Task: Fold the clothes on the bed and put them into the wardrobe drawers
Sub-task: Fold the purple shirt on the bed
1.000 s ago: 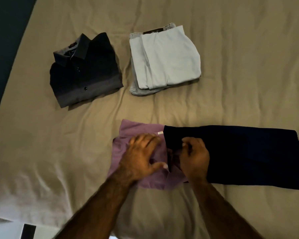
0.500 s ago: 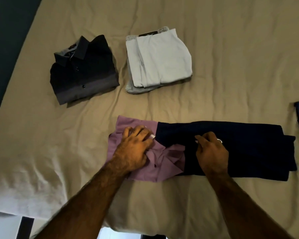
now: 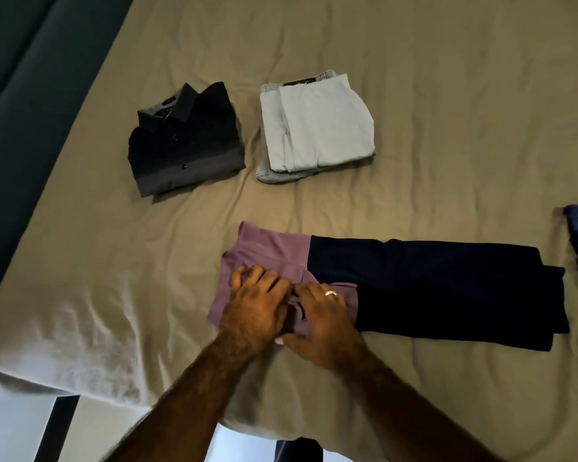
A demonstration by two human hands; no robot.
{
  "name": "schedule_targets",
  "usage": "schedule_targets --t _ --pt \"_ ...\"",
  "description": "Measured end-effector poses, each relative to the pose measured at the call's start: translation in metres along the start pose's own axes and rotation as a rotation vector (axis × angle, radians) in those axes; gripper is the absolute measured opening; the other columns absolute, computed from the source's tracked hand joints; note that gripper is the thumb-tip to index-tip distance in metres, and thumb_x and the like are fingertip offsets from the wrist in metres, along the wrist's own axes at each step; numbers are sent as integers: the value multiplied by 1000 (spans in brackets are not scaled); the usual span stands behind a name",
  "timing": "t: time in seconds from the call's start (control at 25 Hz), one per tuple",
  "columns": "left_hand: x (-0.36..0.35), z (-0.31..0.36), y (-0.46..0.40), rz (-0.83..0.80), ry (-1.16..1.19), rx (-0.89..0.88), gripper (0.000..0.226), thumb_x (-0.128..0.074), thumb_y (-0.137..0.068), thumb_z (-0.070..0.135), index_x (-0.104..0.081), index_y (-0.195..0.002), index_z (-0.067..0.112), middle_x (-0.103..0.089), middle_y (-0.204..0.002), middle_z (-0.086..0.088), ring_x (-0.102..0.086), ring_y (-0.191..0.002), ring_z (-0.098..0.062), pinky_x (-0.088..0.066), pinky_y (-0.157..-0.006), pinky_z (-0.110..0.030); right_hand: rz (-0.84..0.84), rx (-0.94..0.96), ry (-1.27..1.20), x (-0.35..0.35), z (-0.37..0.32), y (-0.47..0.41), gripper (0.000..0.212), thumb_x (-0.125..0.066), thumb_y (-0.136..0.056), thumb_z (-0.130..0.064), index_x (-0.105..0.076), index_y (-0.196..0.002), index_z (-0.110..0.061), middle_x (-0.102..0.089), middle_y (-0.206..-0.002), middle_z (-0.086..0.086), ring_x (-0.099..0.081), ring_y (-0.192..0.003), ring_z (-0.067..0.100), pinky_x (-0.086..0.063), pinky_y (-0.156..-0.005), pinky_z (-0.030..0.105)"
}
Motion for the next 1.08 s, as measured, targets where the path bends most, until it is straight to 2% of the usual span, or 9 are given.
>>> schedule_targets --t 0.2,0.32,0.44,0.56,0.64,0.76,0.84,0.92,1.08 --pt "29 -23 -8 219 35 24 30 -70 -87 30 -70 -114 17 -68 -112 -7 -60 -103 -33 -43 -95 -51 330 -141 -240 24 -7 -41 3 -68 -90 -25 -70 -91 -23 -66 -88 -1 -59 -80 16 -50 -72 34" --pt "32 -41 -7 369 17 129 19 -73 -92 24 -70 -101 8 -65 -99 -15 -58 -90 -36 -48 -79 -47 364 -554 -829 15 49 -50 27 -72 -97 -29 -64 -73 -17 -68 -72 1 -58 -65 8 -54 -64 35" --pt "-6 -36 -21 229 60 81 22 -64 -101 29 -70 -102 8 -65 -97 -13 -62 -88 -39 -49 -75 -48 403 -827 -830 6 91 -45 38 -71 -97 -44 -68 -75 -13 -73 -72 5 -70 -70 24 -63 -72 48" --pt "-53 -51 -38 -93 -32 238 54 -47 -101 56 -65 -139 21 -61 -144 -12 -55 -130 -38 -45 -102 -53 405 -861 -649 10 112 -36 34 -75 -93 -44 -66 -73 -17 -70 -66 0 -70 -66 27 -62 -70 47" --pt "-67 -63 -43 -215 -87 351 65 -38 -99 65 -63 -142 24 -54 -153 -14 -47 -142 -38 -36 -112 -60 490 -888 -645 23 128 -25 22 -77 -91 -38 -71 -78 -21 -71 -66 -4 -71 -63 23 -62 -69 43" --pt "-61 -58 -52 -119 -98 378 70 -47 -97 65 -62 -141 13 -50 -156 -19 -43 -144 -41 -31 -112 -62 552 -832 -452 49 138 -21 18 -74 -96 -31 -76 -90 -14 -65 -68 -10 -63 -65 14 -48 -66 26" --pt "-64 -39 -57 -84 -60 228 75 -46 -100 62 -51 -153 10 -40 -164 -18 -36 -152 -38 -27 -119 -59 538 -688 -404 61 127 -31 19 -70 -98 -34 -73 -91 -17 -67 -73 -9 -64 -66 13 -49 -62 29" --pt "-74 -14 -72 -131 -81 105 74 -34 -103 59 -47 -157 9 -34 -168 -16 -29 -157 -34 -24 -124 -59 532 -681 -486 60 143 -35 16 -68 -100 -32 -70 -90 -20 -70 -76 -7 -68 -68 15 -58 -64 33" --pt "-100 20 -84 -200 -35 66 71 -26 -108 54 -30 -165 12 -23 -173 -11 -18 -161 -29 -21 -127 -57 707 -917 -1007 54 211 4 12 -63 -104 -14 -68 -96 -21 -76 -87 7 -77 -74 25 -63 -63 39"
Point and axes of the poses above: each hand's wrist, its own y-axis away from the middle knuckle, its own x-axis out of the back of the hand, z = x × y, the point moved 8 cm from there along -y, towards the middle knuckle
